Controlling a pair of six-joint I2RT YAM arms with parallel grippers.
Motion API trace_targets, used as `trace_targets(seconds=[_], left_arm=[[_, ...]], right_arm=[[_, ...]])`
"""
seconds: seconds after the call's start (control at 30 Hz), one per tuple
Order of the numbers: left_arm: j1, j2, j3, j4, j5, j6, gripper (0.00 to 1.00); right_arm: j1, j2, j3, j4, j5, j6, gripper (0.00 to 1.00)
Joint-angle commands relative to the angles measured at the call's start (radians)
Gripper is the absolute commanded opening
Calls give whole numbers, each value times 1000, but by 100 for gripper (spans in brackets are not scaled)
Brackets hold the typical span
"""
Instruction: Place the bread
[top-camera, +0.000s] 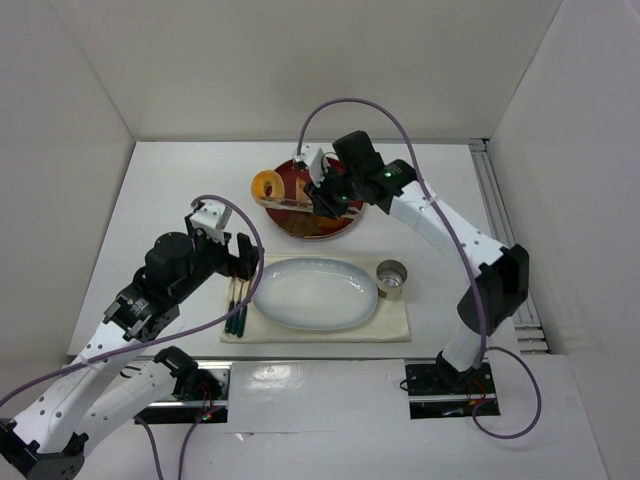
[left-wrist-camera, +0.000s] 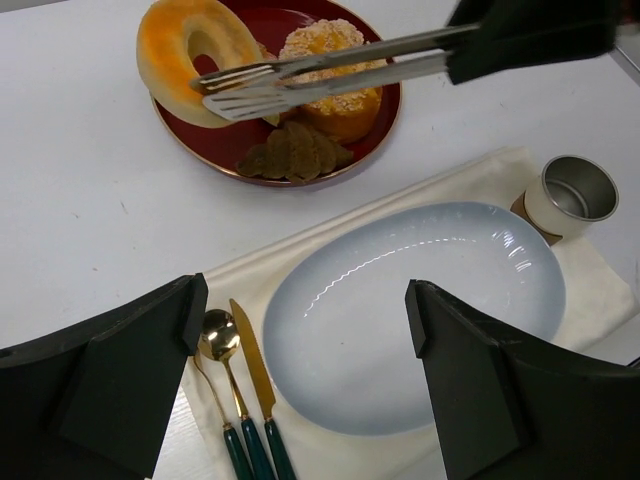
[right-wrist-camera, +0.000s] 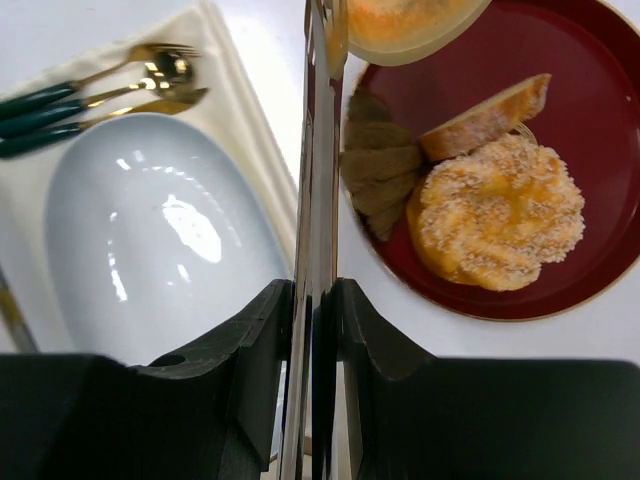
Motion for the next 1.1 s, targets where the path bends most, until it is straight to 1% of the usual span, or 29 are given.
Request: trace_targets(seconds=[0.0,0.03,0.13,0.23,0.43,0.67,0.87,1.07], left_arm=[[-3,-5,-9,58,-25,12,100],[-3,-5,-9,58,-34,12,100],[-3,-14,-9,67,-34,12,100],[-3,-14,-20,68,-34,12,100],[-3,-34,-29,77,-45,21,100],[-3,-34,-29,77,-45,21,100],[-3,-34,-29,77,-45,21,100],[-3,-43,-29,77,-45,21,100]], right_arm=[[-23,-156,-70,-12,-140,-27,3],[-23,-183,-92,-23,-179,-40,3],[-32,-281,-177,-78,-228,-80,3],[-42,-356,-255,-155,-256,-128,3],[-42,-443,-351,-311,-277,-217,3],[-42,-476,-414,-394,-286,-260,3],[-42,-476,-472,-394,-268,-269,3],[-42,-424,-533,-364,-268,-278,3]])
